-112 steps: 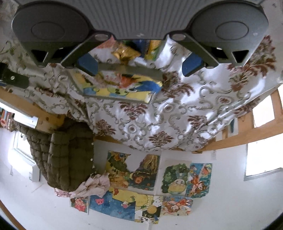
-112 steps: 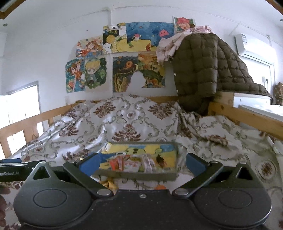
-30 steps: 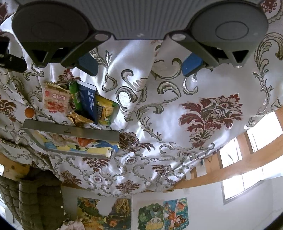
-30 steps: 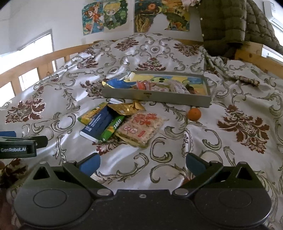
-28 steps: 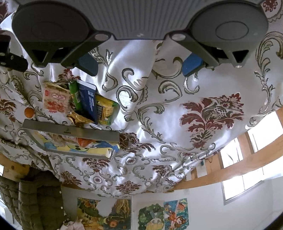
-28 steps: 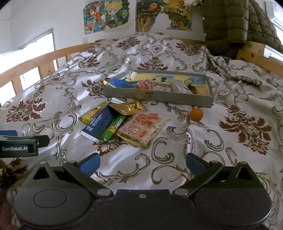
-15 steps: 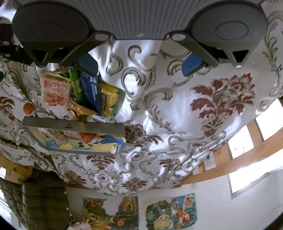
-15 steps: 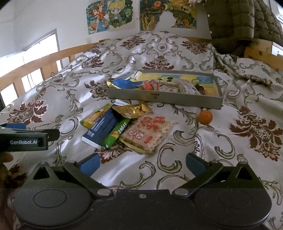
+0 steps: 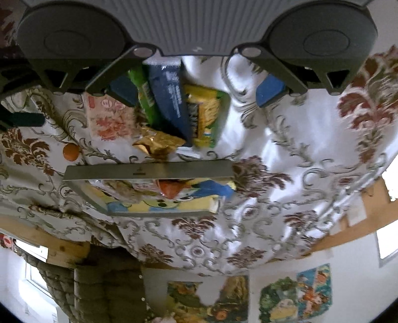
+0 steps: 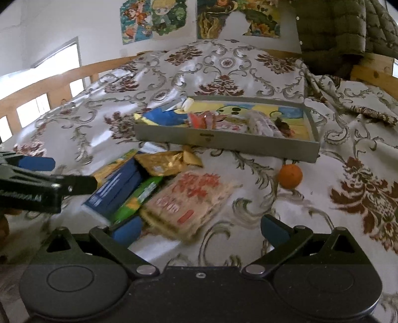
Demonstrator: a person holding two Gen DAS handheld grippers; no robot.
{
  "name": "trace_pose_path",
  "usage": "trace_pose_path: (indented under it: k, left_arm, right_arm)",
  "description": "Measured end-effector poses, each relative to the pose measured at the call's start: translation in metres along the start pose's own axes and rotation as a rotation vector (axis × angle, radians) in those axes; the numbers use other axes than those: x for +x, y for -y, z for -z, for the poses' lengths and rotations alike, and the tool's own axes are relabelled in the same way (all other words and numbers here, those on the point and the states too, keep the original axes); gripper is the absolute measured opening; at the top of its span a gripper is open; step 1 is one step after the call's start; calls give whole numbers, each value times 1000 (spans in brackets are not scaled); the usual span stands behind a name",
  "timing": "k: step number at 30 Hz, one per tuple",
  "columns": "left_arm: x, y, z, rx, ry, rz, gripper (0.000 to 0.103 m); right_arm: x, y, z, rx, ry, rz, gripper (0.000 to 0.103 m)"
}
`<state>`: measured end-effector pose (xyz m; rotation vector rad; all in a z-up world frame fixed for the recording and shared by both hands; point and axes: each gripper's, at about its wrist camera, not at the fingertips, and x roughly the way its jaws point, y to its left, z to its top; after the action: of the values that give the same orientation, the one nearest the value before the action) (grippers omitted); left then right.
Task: Organize snacks
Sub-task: 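Grasp the clear tube of puffed snacks with the right tool while the left tool grasps the blue stick pack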
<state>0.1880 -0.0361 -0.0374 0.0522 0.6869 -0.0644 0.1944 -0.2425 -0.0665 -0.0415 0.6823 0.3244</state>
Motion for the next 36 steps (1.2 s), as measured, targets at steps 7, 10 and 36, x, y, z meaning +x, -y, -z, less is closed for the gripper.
trace_pose_path:
  k: [7, 10, 36]
  left_arm:
    - [30, -10, -21, -38, -1, 52, 103]
    - [37, -13, -27, -33, -2, 80, 100]
    - [79, -42, -30, -218, -207, 323, 37]
  right_arm:
    - [42, 1, -17, 32, -50, -34, 96]
    - [57, 0, -20, 73, -92, -55, 94]
    - [40, 34, -30, 323, -17, -393, 40]
